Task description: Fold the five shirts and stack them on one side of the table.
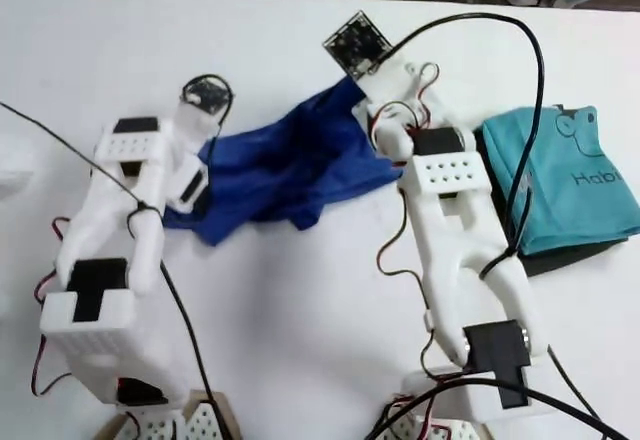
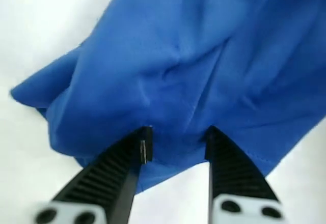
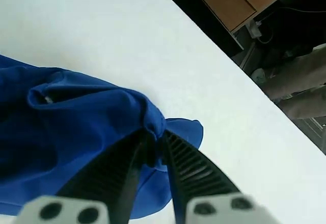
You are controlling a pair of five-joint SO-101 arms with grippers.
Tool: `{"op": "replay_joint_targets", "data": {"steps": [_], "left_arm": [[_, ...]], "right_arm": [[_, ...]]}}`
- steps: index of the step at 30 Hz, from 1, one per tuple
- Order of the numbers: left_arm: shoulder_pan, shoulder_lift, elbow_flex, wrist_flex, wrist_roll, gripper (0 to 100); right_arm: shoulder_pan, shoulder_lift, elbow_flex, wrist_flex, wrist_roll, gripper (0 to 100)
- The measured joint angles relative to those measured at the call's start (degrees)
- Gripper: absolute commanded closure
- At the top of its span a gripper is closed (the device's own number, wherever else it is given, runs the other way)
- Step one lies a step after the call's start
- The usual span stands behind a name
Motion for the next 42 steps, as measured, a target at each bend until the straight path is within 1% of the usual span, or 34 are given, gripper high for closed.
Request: {"op": "replay_joint_targets", "data": {"steps": [5, 11, 18, 32, 34, 37, 42], "left_arm": [[-0.26, 0.09, -2.81, 2.81, 0.00, 81], [-0.53, 0.62, -4.66, 5.63, 0.00, 91], [-0.62, 0.79, -3.78, 5.63, 0.00, 81], [-0.62, 1.14, -3.52, 5.71, 0.00, 82], [-0.62, 2.29, -3.52, 5.71, 0.09, 86], [-0.62, 4.84, -3.60, 5.71, 0.09, 94], [-0.44, 6.68, -3.52, 5.10, 0.09, 96]], "right_arm": [[0.00, 0.00, 0.00, 0.00, 0.00, 97.8], [0.00, 0.00, 0.00, 0.00, 0.00, 97.8], [0.00, 0.00, 0.00, 0.00, 0.00, 97.8], [0.00, 0.00, 0.00, 0.00, 0.00, 97.8], [0.00, 0.00, 0.00, 0.00, 0.00, 97.8], [0.00, 0.00, 0.00, 0.00, 0.00, 97.8], [0.00, 0.00, 0.00, 0.00, 0.00, 97.8]]}}
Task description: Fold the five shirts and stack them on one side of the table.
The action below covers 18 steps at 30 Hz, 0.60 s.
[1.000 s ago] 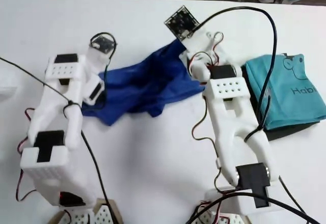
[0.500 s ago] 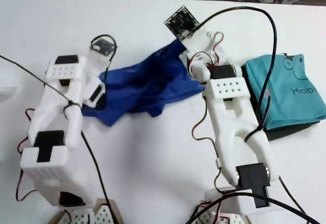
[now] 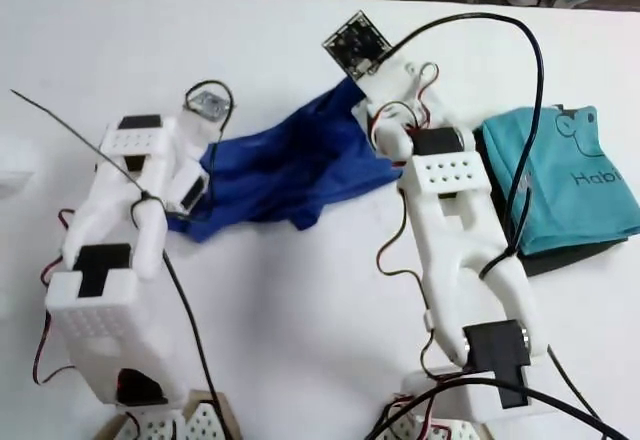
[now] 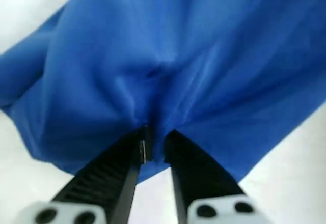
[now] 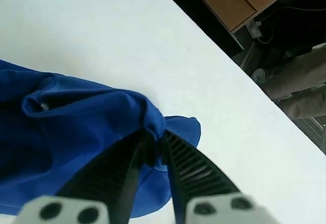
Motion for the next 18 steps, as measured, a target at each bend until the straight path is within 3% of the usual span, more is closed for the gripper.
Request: {"op": "replay_joint_targets", "data": {"steps": [7, 12, 18], "left_arm": [[0.09, 0.09, 0.00, 0.00, 0.00, 95], [0.09, 0.09, 0.00, 0.09, 0.00, 90], [-0.44, -0.44, 0.00, 0.35, 0.00, 96]], "right_arm": [[0.00, 0.00, 0.00, 0.00, 0.00, 97.8], [0.00, 0.00, 0.00, 0.00, 0.00, 97.8], [0.00, 0.00, 0.00, 0.00, 0.00, 97.8]]}}
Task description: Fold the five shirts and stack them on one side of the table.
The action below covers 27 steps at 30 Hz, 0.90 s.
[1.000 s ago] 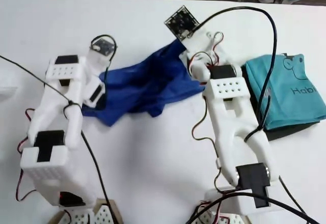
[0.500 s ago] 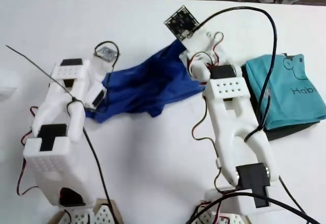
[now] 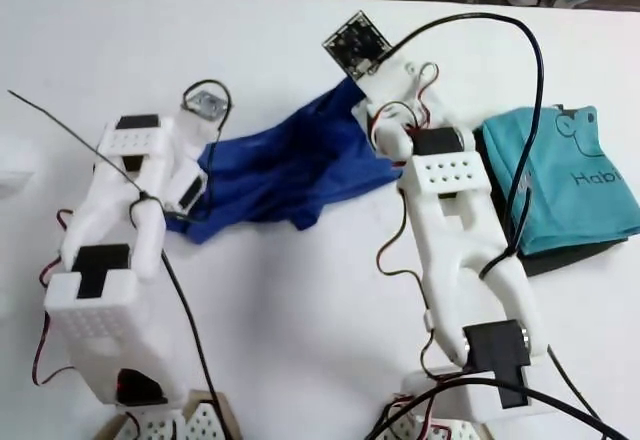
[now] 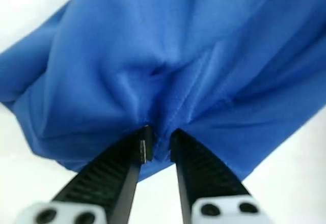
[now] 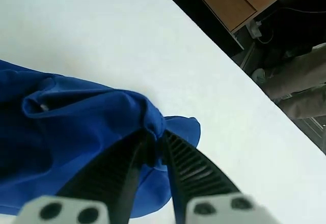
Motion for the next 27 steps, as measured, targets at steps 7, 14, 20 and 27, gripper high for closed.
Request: {"op": "replay_joint_targets", "data": {"steps": [7, 14, 20, 27], "left_arm": [[-0.18, 0.00, 0.09, 0.09, 0.00, 97], [-0.18, -1.05, -1.76, 2.20, 0.00, 97], [-0.53, -8.88, -12.40, 13.19, 0.00, 97], [-0.53, -20.31, -24.97, 26.02, 0.00, 97]], "right_arm": [[0.00, 0.00, 0.00, 0.00, 0.00, 97.8], [0.00, 0.00, 0.00, 0.00, 0.00, 97.8], [-0.18, -0.18, 0.00, 0.00, 0.00, 97.8], [-0.18, -12.48, 0.00, 0.97, 0.00, 97.8]]}}
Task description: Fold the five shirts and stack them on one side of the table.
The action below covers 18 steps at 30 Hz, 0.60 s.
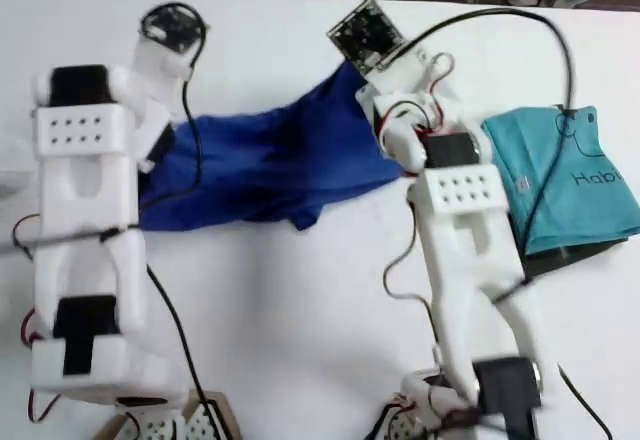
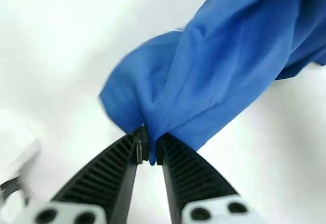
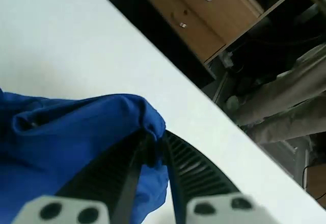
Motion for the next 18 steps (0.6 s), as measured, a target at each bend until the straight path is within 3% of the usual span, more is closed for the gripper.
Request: {"op": "replay_joint_targets", "data": {"steps": [9, 18], "left_arm": [[-2.73, -12.66, -6.42, 3.43, 0.00, 97], [-5.01, -16.53, -7.47, 2.81, 0.26, 97]], "right_arm": [[0.79, -21.71, -0.26, 7.03, 0.00, 97.8], [5.45, -23.38, -2.11, 9.49, 0.00, 97.8]]}}
